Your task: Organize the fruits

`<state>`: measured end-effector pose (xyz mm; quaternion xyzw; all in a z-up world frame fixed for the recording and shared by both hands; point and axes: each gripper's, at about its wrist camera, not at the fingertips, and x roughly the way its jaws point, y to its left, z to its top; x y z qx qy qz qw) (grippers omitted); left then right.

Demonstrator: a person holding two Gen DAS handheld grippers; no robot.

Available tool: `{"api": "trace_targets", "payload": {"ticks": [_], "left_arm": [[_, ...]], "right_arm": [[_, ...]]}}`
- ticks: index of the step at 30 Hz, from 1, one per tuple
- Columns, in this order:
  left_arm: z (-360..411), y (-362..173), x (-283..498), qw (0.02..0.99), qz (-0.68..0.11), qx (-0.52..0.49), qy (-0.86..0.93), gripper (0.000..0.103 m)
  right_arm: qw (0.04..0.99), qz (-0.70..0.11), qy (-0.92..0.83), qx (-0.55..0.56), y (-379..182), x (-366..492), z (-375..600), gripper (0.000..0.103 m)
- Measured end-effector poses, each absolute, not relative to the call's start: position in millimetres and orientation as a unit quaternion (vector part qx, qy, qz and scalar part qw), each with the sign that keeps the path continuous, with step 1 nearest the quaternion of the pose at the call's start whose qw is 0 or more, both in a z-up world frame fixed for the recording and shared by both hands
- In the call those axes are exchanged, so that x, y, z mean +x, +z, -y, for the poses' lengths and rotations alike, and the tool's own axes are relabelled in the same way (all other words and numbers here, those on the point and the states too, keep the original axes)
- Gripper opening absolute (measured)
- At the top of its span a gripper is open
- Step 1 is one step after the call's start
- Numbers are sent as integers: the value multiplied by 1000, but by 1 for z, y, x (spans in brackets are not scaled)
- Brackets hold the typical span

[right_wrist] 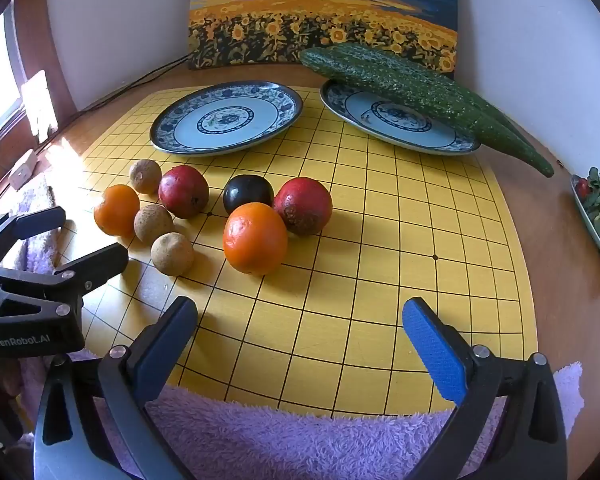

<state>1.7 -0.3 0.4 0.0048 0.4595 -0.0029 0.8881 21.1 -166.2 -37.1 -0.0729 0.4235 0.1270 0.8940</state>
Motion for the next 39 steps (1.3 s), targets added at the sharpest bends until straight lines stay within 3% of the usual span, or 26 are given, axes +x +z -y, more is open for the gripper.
{"api": "trace_targets", "payload": {"ticks": [39], "left_arm": [[0,0,-2,893,-450,2,0,103]], "right_arm": [[895,-421,125,-75,-37,20,168,103]]}}
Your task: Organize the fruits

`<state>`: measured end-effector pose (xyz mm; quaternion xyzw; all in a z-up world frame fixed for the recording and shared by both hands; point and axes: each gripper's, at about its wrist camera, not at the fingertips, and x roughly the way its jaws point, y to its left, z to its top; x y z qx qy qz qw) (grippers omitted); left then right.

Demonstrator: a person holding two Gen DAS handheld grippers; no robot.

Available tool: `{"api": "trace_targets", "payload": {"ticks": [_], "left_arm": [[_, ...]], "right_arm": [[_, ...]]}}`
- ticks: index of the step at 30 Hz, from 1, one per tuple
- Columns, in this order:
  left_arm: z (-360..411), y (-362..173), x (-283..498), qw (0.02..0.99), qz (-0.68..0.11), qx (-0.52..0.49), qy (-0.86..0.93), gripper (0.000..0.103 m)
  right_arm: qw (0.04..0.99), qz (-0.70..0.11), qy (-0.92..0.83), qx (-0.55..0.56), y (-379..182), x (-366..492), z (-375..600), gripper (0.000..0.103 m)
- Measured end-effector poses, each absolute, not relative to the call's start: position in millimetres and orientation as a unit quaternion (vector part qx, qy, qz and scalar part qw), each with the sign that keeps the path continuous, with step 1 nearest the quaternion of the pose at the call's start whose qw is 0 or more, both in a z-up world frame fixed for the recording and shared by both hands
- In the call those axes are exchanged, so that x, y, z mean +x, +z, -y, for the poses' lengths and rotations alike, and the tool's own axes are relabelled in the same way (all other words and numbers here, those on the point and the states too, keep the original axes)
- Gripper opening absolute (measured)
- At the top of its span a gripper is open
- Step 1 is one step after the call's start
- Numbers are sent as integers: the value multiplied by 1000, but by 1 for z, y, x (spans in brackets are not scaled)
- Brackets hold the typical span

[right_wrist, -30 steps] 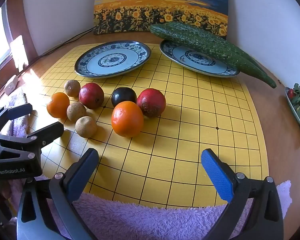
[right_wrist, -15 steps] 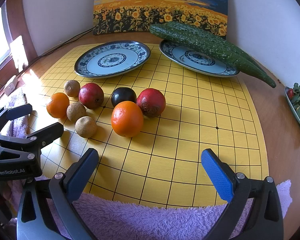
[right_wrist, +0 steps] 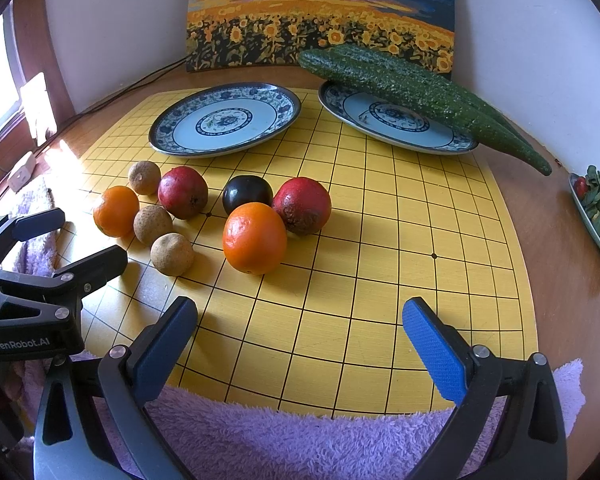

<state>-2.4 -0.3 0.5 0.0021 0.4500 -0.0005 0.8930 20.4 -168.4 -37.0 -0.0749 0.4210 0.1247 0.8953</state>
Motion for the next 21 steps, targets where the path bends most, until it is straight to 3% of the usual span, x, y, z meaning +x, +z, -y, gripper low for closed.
{"api": "trace_targets", "payload": {"ticks": [21], "left_arm": [[2,2,-7,891,-454,1,1,103]], "right_arm": [[894,-423,129,-77,-35,20,167,99]]}}
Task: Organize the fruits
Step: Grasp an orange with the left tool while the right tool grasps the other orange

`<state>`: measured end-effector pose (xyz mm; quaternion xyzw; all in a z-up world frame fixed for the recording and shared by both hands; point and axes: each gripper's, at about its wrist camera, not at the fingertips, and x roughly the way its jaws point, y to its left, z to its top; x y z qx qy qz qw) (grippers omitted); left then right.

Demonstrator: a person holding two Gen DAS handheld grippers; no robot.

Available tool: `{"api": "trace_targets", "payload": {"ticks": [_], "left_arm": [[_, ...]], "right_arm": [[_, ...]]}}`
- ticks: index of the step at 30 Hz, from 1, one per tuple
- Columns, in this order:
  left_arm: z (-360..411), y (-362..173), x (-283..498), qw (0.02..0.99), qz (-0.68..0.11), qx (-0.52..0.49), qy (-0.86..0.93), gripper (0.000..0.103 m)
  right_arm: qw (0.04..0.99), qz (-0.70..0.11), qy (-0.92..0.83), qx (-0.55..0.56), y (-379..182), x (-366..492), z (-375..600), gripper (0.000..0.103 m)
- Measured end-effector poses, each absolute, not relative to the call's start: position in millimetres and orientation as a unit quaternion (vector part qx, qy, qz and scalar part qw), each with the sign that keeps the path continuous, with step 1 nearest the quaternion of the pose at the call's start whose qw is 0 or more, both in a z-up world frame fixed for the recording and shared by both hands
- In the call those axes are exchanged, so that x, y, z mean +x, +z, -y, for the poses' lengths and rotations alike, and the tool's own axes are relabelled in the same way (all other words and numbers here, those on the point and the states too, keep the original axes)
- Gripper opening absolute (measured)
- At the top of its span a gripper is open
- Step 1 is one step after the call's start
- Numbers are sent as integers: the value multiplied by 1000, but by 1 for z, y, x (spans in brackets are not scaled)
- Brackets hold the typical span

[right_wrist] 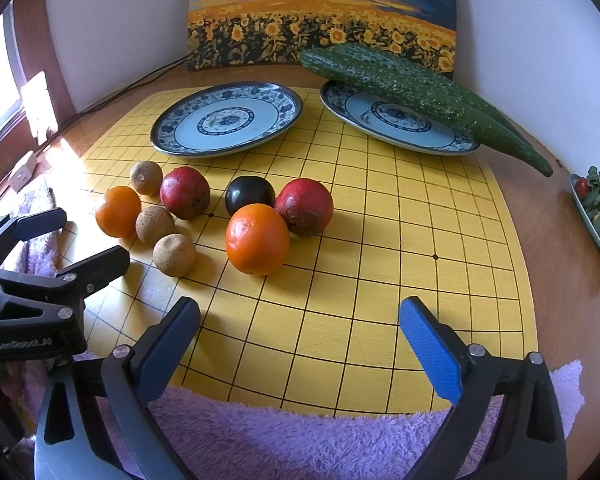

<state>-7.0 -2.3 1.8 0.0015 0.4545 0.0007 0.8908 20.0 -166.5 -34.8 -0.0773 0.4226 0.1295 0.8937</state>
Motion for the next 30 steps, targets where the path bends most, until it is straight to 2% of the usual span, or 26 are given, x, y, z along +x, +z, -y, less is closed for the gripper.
{"api": "trace_targets", "payload": {"ticks": [7,14,17,22,28,30], "left_arm": [[2,6,3,881,-473,-15,-1,101],[4,19,6,885,-465,-25,-2,99],[6,23,8,888,-459,-22,-3,98],[8,27,10,889,-457,-29,-5,92],[12,28,10,889,-458,-29,-16,83],[13,26,11,887,-461,-32,-18,77]], "right_arm": [[890,-426,146,-70,-30,16,163,84],[894,-418,156,-47,-11,12,165,83],[891,-421,165,-46,-9,14,161,77],[888,-428,164,-15,-11,22,167,58],[887,-432,163,-3,-13,26,169,52],[886,-433,165,1,-14,26,169,50]]}}
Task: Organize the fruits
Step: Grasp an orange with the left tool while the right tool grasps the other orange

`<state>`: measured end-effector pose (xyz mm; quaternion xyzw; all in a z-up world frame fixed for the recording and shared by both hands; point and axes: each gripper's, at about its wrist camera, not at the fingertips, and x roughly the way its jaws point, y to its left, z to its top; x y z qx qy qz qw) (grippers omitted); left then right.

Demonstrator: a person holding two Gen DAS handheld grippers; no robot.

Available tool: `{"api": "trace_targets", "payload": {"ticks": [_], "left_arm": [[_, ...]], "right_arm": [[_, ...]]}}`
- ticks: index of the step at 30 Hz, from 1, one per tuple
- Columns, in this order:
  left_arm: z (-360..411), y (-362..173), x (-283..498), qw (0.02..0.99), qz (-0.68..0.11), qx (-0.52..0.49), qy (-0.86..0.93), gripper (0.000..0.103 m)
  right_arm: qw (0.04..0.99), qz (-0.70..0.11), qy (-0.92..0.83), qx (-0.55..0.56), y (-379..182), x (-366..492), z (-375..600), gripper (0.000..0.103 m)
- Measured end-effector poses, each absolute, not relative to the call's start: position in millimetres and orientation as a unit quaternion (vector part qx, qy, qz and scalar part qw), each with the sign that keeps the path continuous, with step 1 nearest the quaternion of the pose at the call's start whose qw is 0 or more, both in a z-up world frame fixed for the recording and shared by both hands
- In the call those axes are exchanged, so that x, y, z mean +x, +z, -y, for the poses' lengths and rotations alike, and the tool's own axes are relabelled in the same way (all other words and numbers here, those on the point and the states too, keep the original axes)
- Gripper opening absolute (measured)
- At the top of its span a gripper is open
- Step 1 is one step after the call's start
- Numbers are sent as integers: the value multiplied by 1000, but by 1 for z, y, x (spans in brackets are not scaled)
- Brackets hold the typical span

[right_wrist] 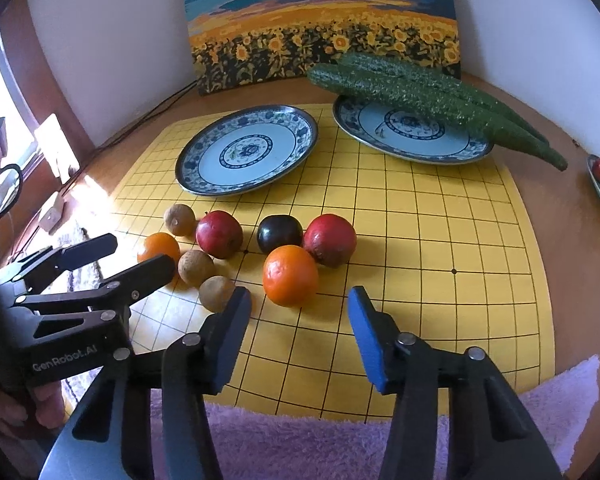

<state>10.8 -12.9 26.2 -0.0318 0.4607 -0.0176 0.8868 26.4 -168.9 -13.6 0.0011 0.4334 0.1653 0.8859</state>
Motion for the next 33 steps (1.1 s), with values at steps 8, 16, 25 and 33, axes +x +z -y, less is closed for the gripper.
{"api": "trace_targets", "payload": {"ticks": [8,16,25,33], "left_arm": [[11,22,15,881,-471,-40,-15,71],[8,15,20,872,-487,-55,-15,69],[11,16,20,875,-480,-55,-31,50],[14,20,13,874,-479,-61,-56,35]], "right_arm": [[884,-436,169,5,-15,30,165,43],[881,-439,178,5,-18,34,160,42],[880,-443,174,13,-21,37,165,32],[883,-435,178,16,-17,29,166,32]]}}
